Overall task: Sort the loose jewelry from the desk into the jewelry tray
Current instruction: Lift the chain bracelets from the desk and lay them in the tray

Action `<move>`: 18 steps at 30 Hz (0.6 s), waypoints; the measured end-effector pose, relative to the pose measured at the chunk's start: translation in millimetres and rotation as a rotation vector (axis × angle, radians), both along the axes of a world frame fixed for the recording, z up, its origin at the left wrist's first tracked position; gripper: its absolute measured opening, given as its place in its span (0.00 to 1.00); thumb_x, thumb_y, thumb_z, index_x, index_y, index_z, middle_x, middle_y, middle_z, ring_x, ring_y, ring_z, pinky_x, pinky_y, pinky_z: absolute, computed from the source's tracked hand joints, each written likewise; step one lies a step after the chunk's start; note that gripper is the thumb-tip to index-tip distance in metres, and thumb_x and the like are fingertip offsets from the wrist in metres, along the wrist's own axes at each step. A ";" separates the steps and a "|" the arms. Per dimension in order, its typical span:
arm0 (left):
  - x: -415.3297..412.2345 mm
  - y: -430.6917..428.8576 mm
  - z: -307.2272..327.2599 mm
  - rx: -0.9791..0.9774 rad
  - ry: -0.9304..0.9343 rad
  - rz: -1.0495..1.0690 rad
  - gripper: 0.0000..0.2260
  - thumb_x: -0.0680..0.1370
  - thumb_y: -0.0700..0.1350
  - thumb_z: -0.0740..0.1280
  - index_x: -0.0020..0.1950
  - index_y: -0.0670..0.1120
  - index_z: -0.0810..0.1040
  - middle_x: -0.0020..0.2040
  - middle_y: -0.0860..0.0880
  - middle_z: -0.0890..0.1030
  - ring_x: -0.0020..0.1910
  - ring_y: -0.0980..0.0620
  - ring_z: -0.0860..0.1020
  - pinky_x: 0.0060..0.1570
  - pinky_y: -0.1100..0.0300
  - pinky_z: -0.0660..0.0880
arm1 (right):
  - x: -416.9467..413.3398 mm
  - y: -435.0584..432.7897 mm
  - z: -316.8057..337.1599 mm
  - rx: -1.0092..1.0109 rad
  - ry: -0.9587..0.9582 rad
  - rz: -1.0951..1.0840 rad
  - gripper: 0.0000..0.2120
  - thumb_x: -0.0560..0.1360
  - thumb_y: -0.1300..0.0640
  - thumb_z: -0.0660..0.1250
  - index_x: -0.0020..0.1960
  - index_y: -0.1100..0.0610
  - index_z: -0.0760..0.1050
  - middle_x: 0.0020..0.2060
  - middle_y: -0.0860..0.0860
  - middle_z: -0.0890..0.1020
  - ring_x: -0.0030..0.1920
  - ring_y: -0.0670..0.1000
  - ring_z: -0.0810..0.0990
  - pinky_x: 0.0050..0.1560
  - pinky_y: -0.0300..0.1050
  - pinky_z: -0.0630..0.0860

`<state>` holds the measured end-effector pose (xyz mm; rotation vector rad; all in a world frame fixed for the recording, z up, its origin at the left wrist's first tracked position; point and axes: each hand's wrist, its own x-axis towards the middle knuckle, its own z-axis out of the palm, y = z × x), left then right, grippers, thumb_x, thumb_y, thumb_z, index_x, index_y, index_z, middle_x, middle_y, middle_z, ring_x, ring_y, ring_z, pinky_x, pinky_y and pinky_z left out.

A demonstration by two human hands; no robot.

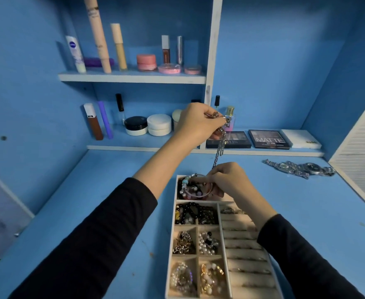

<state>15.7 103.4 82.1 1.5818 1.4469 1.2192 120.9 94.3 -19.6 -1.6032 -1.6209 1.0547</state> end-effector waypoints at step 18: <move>6.4 3.5 6.9 0.026 -0.004 -0.026 0.05 0.73 0.35 0.67 0.37 0.43 0.78 0.30 0.48 0.79 0.27 0.51 0.79 0.39 0.52 0.81 | 16.9 -9.1 10.6 0.164 -0.250 0.005 0.16 0.69 0.53 0.73 0.36 0.67 0.77 0.27 0.55 0.74 0.28 0.51 0.68 0.28 0.41 0.66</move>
